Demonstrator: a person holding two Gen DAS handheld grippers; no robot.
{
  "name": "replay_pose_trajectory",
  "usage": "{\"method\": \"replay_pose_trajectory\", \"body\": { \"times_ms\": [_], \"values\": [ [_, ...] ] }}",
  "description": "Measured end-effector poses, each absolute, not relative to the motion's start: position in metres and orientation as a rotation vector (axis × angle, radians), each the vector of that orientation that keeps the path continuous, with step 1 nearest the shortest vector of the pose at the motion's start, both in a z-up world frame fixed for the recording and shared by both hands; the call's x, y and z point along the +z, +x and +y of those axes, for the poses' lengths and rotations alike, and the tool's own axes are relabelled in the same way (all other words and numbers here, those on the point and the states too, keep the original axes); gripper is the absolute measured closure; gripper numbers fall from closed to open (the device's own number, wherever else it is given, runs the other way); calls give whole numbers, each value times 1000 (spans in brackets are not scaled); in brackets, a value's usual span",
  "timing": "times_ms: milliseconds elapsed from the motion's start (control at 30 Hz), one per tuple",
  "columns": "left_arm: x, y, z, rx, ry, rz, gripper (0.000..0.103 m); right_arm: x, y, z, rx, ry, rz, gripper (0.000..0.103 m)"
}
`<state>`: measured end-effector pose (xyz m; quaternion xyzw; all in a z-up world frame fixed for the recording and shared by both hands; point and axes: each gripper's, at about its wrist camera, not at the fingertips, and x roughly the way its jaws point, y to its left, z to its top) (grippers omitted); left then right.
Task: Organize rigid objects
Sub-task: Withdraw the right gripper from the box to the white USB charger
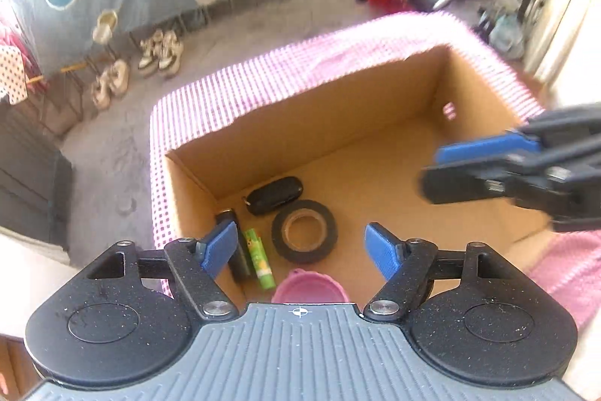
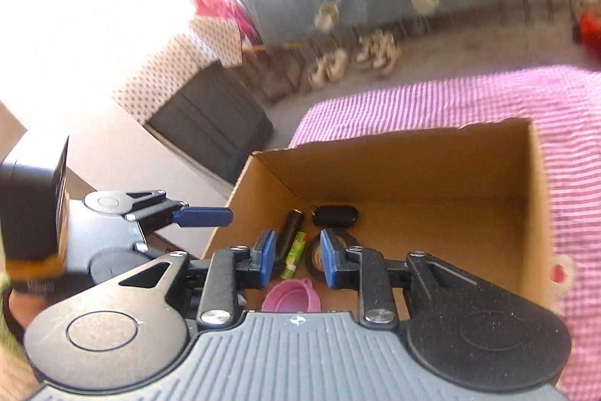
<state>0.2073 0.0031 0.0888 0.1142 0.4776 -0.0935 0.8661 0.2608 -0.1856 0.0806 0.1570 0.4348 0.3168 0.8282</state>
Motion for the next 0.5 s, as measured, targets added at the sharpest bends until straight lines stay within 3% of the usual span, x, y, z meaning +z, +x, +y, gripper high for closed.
{"method": "replay_pose_trajectory", "body": {
  "times_ms": [233, 500],
  "values": [
    [112, 145, 10, -290, 178, 877, 26, 107, 156, -240, 639, 422, 758, 61],
    [69, 74, -9, -336, 135, 850, 26, 62, 89, -277, 545, 618, 784, 58]
  ]
}}
